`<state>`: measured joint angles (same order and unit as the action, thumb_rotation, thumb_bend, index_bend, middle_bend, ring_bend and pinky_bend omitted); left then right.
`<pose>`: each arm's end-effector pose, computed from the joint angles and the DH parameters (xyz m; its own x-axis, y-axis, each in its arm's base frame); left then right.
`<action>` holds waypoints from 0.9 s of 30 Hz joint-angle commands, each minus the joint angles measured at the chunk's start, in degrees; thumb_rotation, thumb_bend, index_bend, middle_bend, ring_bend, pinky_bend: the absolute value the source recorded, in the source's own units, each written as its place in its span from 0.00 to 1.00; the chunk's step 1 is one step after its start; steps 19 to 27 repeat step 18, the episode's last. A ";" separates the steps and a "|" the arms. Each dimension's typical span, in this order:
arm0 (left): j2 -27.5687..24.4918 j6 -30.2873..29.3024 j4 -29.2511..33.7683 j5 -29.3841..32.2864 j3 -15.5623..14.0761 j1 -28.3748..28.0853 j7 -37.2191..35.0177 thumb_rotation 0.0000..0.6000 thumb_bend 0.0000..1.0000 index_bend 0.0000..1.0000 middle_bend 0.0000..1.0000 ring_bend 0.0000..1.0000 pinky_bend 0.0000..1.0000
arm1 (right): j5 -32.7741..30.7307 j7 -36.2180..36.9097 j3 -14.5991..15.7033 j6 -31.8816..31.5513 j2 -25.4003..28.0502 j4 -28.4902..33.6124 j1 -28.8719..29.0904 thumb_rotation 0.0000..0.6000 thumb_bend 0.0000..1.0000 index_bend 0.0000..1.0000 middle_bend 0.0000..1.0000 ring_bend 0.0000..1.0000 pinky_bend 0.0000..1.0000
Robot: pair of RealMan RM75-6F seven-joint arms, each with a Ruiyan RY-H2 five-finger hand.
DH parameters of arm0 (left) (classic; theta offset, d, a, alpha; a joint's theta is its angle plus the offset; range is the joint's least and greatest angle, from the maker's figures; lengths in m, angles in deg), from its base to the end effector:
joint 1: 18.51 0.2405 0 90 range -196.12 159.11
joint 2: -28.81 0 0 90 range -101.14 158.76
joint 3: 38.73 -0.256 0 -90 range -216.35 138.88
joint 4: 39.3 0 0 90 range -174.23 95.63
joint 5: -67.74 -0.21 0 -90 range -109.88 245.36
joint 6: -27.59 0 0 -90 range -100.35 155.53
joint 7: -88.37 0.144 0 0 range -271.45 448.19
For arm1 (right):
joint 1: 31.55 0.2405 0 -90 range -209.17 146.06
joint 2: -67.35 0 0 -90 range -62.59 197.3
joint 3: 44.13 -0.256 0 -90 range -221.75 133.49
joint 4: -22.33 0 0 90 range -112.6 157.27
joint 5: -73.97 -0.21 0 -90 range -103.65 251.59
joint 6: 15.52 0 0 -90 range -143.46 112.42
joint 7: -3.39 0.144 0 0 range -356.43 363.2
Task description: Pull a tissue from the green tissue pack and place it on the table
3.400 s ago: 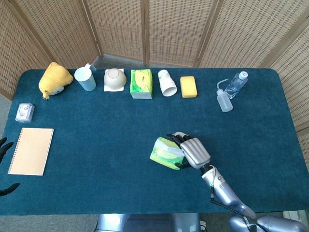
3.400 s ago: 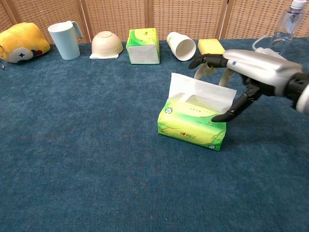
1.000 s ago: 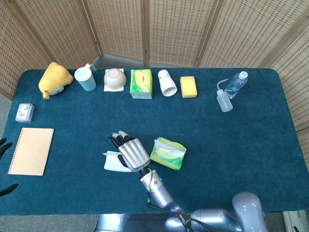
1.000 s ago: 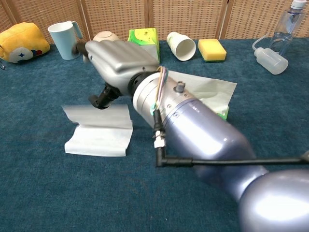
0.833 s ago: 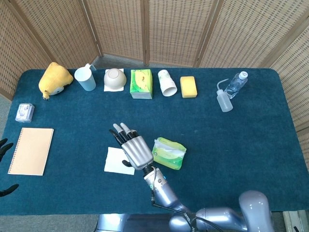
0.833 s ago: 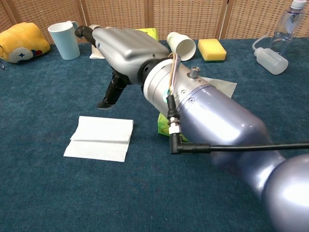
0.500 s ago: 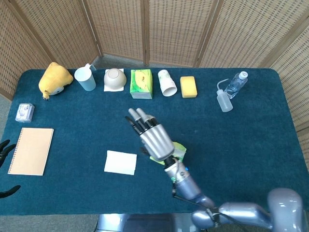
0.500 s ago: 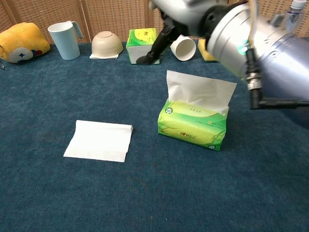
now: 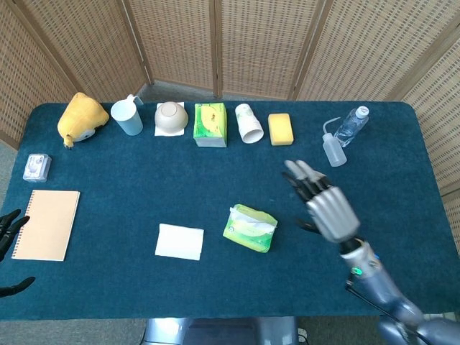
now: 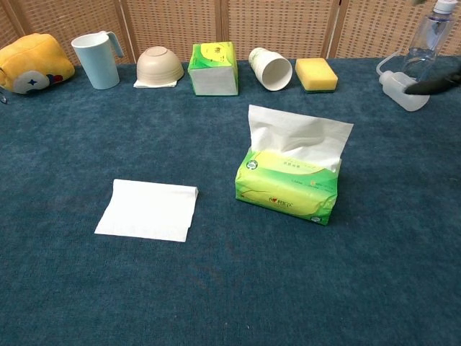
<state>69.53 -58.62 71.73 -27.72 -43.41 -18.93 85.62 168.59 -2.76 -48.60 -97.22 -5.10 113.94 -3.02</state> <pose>-0.2663 0.1282 0.2275 0.4296 0.1416 0.8919 0.9030 -0.0654 -0.4246 -0.1811 -0.2801 0.1039 0.3666 0.1343 0.9206 -0.7661 -0.5179 0.3806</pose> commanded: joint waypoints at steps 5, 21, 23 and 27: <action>0.86 -1.08 1.70 -0.19 -0.14 0.98 4.15 1.00 0.00 0.01 0.00 0.00 0.01 | -2.24 1.95 4.91 -3.17 5.36 0.91 -7.51 1.00 0.00 0.00 0.00 0.00 0.16; 1.44 -2.11 1.97 -0.91 -0.28 1.72 5.93 1.00 0.00 0.01 0.00 0.00 0.01 | -6.09 2.36 7.48 -9.41 5.41 -2.04 -17.99 1.00 0.00 0.00 0.00 0.00 0.13; 1.44 -2.11 1.97 -0.91 -0.28 1.72 5.93 1.00 0.00 0.01 0.00 0.00 0.01 | -6.09 2.36 7.48 -9.41 5.41 -2.04 -17.99 1.00 0.00 0.00 0.00 0.00 0.13; 1.44 -2.11 1.97 -0.91 -0.28 1.72 5.93 1.00 0.00 0.01 0.00 0.00 0.01 | -6.09 2.36 7.48 -9.41 5.41 -2.04 -17.99 1.00 0.00 0.00 0.00 0.00 0.13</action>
